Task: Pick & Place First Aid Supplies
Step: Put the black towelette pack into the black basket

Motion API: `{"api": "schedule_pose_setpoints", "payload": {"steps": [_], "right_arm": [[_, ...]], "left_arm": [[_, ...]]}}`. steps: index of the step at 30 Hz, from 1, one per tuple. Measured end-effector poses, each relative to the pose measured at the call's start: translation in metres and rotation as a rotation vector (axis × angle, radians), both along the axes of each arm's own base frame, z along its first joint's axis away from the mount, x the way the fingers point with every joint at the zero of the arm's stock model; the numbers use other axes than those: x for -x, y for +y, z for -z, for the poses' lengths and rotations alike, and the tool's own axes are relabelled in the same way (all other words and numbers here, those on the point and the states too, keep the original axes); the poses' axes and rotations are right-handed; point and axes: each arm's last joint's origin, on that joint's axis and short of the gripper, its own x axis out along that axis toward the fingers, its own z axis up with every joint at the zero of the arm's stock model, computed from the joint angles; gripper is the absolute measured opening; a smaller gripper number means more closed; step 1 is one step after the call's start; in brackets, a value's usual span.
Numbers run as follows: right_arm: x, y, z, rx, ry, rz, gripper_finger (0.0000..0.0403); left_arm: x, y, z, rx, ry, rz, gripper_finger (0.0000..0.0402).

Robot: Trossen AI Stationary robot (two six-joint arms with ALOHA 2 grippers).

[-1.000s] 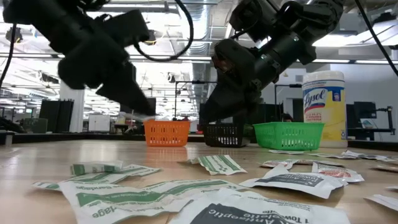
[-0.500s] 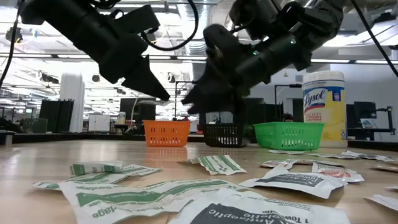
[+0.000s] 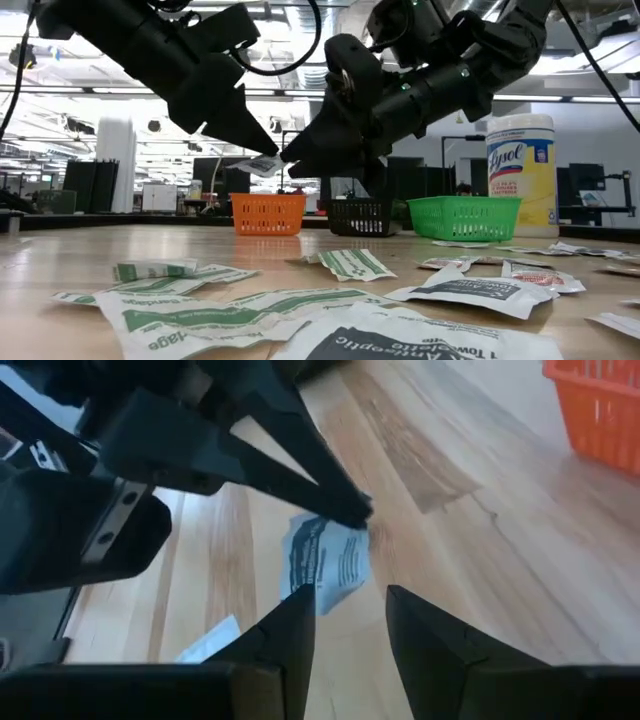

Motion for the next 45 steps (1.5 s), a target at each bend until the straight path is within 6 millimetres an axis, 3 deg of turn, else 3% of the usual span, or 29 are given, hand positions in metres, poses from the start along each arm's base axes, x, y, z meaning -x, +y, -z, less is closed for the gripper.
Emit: {"api": "schedule_pose_setpoints", "payload": {"steps": [11,19,25,33,38,45], "right_arm": [[-0.002,-0.002,-0.003,-0.001,-0.030,0.006,0.0112],[-0.001,-0.002,-0.001,0.093,-0.018,-0.044,0.0009],[0.001,0.000,0.001,0.062,0.002,-0.121,0.0004],[0.008,0.000,0.013,0.125,0.136,-0.182,0.0003],[0.008,0.004,0.012,0.202,0.120,-0.239,0.0002],[0.009,0.015,0.011,0.266,0.080,-0.331,0.0001]], "left_arm": [[-0.004,-0.002,-0.007,0.034,-0.087,0.002,0.0005],[-0.004,-0.002,-0.008,0.022,-0.082,0.016,0.0005],[-0.005,-0.004,-0.007,0.058,-0.069,0.080,0.0011],[-0.008,0.000,-0.006,0.158,-0.043,0.167,0.0091],[-0.010,0.007,-0.001,0.306,0.001,0.206,0.0155],[-0.009,0.008,0.001,0.309,0.027,0.213,0.0209]]}}
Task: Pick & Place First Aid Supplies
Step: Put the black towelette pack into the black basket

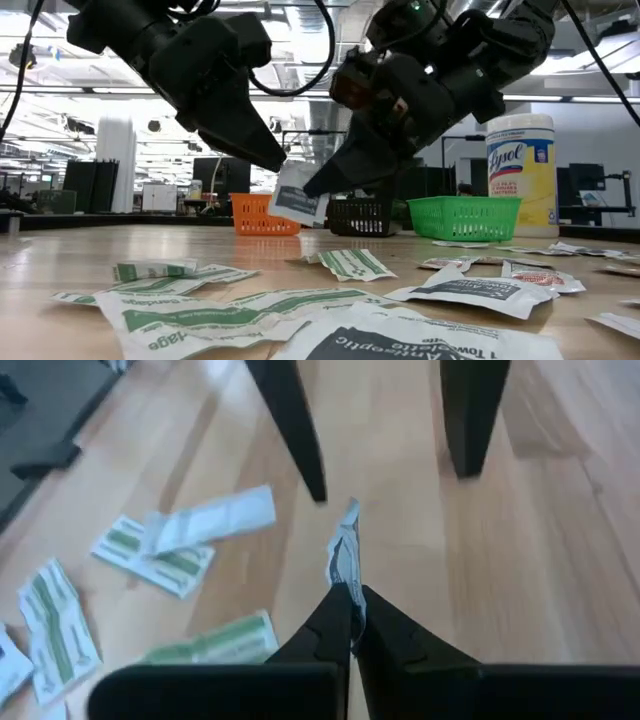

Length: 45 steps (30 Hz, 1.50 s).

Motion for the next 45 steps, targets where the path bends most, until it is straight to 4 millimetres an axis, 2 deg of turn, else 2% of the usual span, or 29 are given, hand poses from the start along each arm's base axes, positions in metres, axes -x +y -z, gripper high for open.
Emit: {"api": "schedule_pose_setpoints", "payload": {"steps": [5,10,14,18,20,45], "right_arm": [[-0.005,0.001,-0.008,-0.013,-0.096,0.000,0.0001],[-0.007,0.002,-0.012,-0.022,-0.146,0.003,0.0001],[-0.007,0.002,-0.012,-0.022,-0.143,0.002,0.0001],[-0.006,0.001,-0.011,-0.020,-0.134,0.004,0.0000],[-0.006,0.001,-0.010,-0.018,-0.124,0.005,0.0000],[-0.004,0.000,-0.008,-0.023,-0.073,0.046,0.0000]], "left_arm": [[0.000,-0.002,0.000,0.028,0.008,0.048,0.0214],[-0.002,-0.002,-0.004,0.010,-0.035,0.053,0.0191],[-0.005,-0.003,-0.009,-0.022,-0.094,0.078,0.0130],[-0.004,-0.003,-0.009,-0.039,-0.089,0.086,0.0034],[-0.004,-0.003,-0.008,-0.029,-0.084,0.083,0.0014],[-0.002,-0.002,-0.009,-0.031,-0.069,0.057,0.0010]]}}
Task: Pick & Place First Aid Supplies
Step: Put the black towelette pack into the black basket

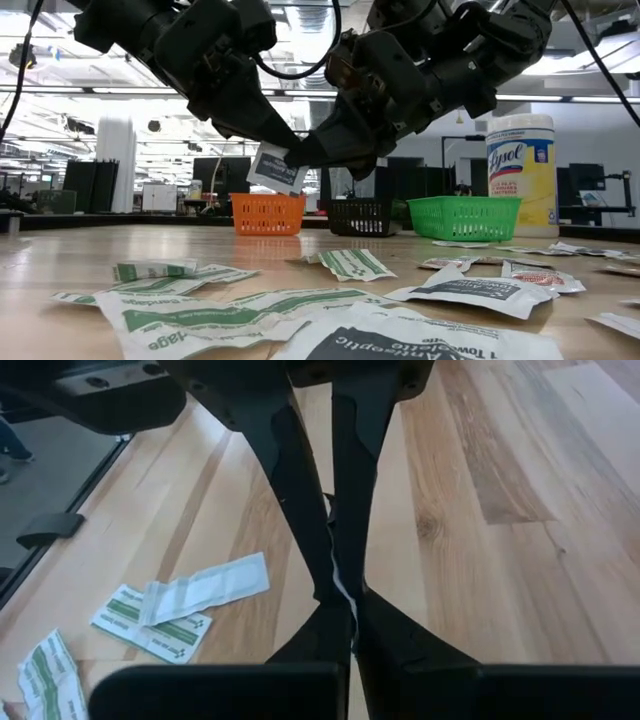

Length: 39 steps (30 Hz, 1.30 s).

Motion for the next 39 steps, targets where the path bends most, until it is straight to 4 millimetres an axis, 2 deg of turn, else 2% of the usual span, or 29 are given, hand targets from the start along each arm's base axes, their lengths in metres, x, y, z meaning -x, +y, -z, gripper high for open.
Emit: {"api": "schedule_pose_setpoints", "payload": {"steps": [9,21,26,29,39], "right_arm": [[0.000,0.001,0.001,-0.004,0.005,-0.005,0.0000],[0.000,0.001,0.001,-0.005,0.002,-0.006,0.0000],[0.007,-0.001,0.014,0.010,0.099,-0.002,0.0000],[0.004,-0.002,0.008,0.010,0.077,0.006,0.0000],[0.003,0.001,0.006,0.003,0.049,-0.005,0.0000]], "left_arm": [[0.000,-0.001,0.000,0.087,0.007,0.018,0.0010],[0.003,-0.001,-0.003,0.104,0.009,0.028,0.0014],[0.007,-0.004,-0.004,0.133,0.042,0.103,0.0039],[0.008,-0.004,-0.004,0.137,0.050,0.095,0.0059],[0.007,-0.001,-0.003,0.133,0.045,0.047,0.0106]]}}
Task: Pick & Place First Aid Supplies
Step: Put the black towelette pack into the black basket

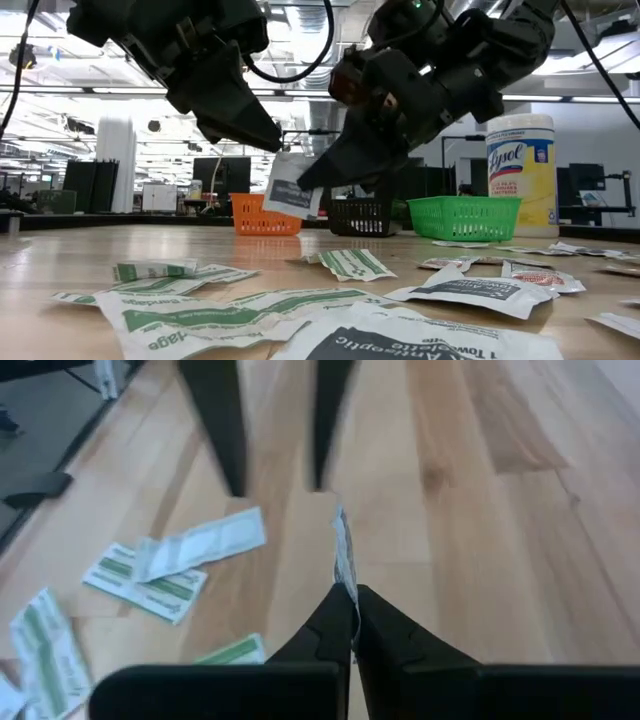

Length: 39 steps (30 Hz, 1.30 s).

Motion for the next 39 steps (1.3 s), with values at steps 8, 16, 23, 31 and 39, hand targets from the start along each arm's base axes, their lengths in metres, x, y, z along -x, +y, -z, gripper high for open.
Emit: {"api": "schedule_pose_setpoints", "payload": {"steps": [8,16,23,31,39], "right_arm": [[-0.001,0.001,-0.002,-0.018,-0.025,-0.024,0.0000],[-0.005,0.004,-0.011,-0.031,-0.115,-0.031,0.0000],[-0.005,0.004,-0.011,-0.031,-0.113,-0.031,0.0000],[-0.005,0.003,-0.011,-0.028,-0.113,-0.025,0.0000],[-0.005,0.002,-0.010,-0.004,-0.094,0.012,0.0000]], "left_arm": [[-0.002,-0.001,0.004,-0.011,0.014,-0.008,0.0157],[-0.008,-0.003,0.022,-0.036,0.073,-0.009,0.0174],[-0.010,-0.002,0.022,-0.080,0.062,-0.027,0.0142],[-0.012,0.001,0.021,-0.083,0.039,-0.055,0.0079],[-0.010,-0.002,0.022,-0.051,0.052,-0.072,0.0009]]}}
